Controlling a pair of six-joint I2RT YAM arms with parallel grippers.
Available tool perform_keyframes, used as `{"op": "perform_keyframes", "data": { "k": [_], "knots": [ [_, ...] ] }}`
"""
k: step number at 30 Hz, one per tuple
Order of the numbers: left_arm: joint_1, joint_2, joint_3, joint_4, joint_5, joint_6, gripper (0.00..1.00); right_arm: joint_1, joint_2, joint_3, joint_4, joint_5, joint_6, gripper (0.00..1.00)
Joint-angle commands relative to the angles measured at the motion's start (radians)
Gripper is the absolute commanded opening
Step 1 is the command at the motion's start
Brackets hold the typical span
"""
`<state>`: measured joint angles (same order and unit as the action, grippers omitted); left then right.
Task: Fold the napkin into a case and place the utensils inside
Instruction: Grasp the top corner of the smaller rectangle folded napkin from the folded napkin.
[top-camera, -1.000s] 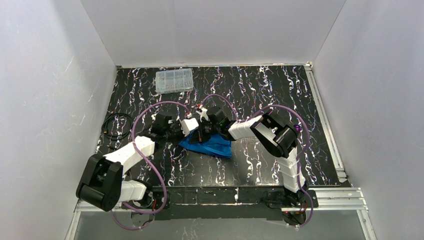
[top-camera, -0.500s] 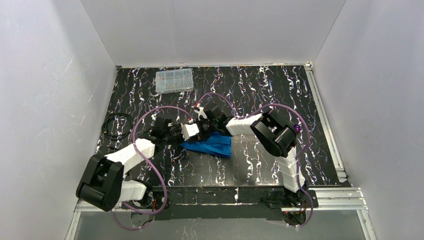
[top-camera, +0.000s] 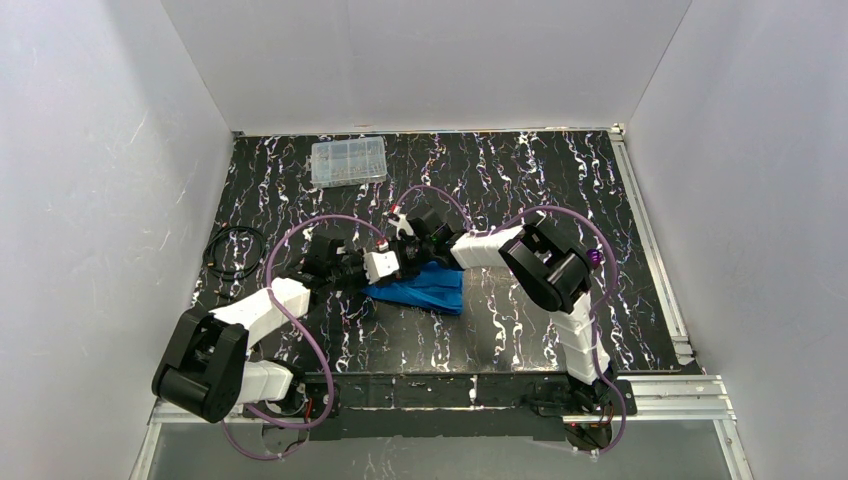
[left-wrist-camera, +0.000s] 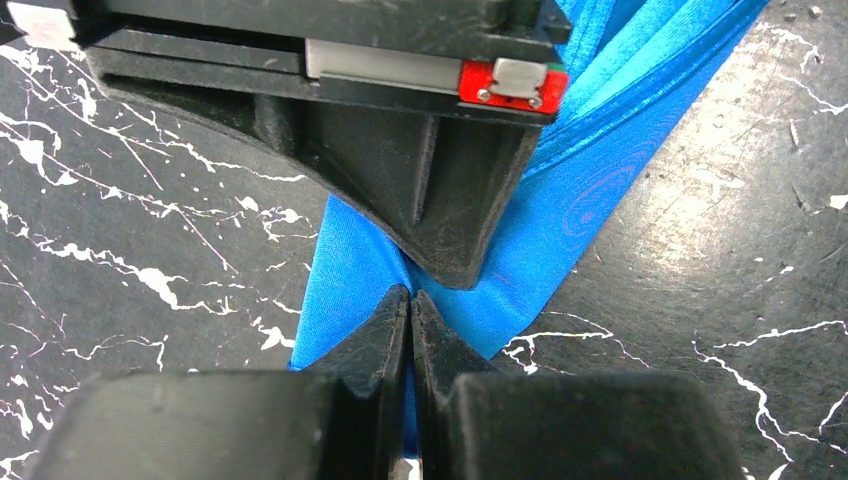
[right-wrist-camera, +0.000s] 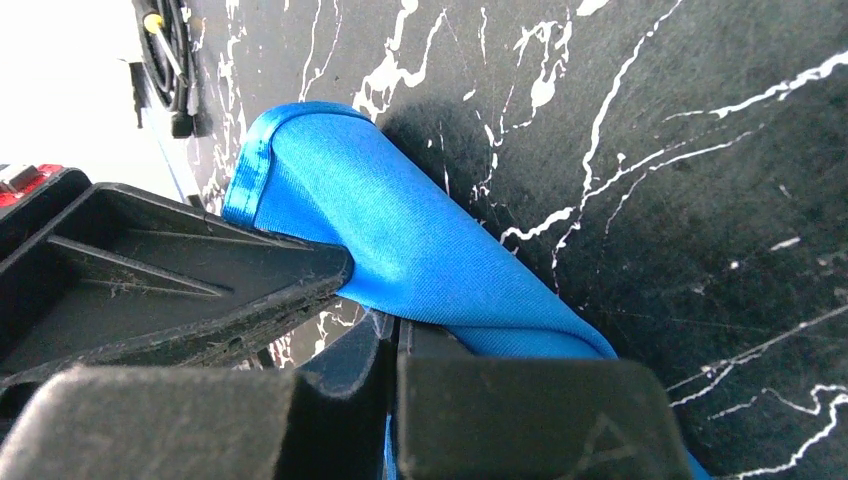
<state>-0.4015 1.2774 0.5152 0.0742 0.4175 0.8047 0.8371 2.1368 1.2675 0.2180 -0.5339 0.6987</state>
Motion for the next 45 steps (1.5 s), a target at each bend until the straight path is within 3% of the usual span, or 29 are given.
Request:
{"op": "perform_keyframes", "data": {
  "k": [1,18,20,22,27,38,45],
  "knots": [
    [-0.006,-0.002,-0.030,-0.023,0.047,0.061,0.00,-0.017,0.033,0.000,0.055,-0.009,0.029,0.01],
    [-0.102,0.068,-0.010,-0.128,-0.033,0.213,0.00,-0.066,-0.022,-0.092,0.154,-0.106,0.068,0.29],
    [-0.109,0.079,-0.005,-0.145,-0.037,0.226,0.00,-0.069,-0.025,-0.094,0.155,-0.134,0.066,0.52],
    [-0.122,0.089,0.000,-0.164,-0.041,0.241,0.00,-0.071,-0.033,-0.097,0.158,-0.156,0.062,0.58],
    [-0.135,0.094,0.001,-0.189,-0.040,0.266,0.00,-0.106,-0.092,-0.117,0.126,-0.190,0.042,0.58],
    [-0.141,0.080,-0.014,-0.194,-0.037,0.290,0.00,-0.253,-0.268,-0.117,-0.132,-0.204,-0.114,0.40],
    [-0.142,0.077,-0.012,-0.198,-0.049,0.297,0.00,-0.290,-0.202,-0.124,-0.149,-0.137,-0.128,0.29]
  ]
}}
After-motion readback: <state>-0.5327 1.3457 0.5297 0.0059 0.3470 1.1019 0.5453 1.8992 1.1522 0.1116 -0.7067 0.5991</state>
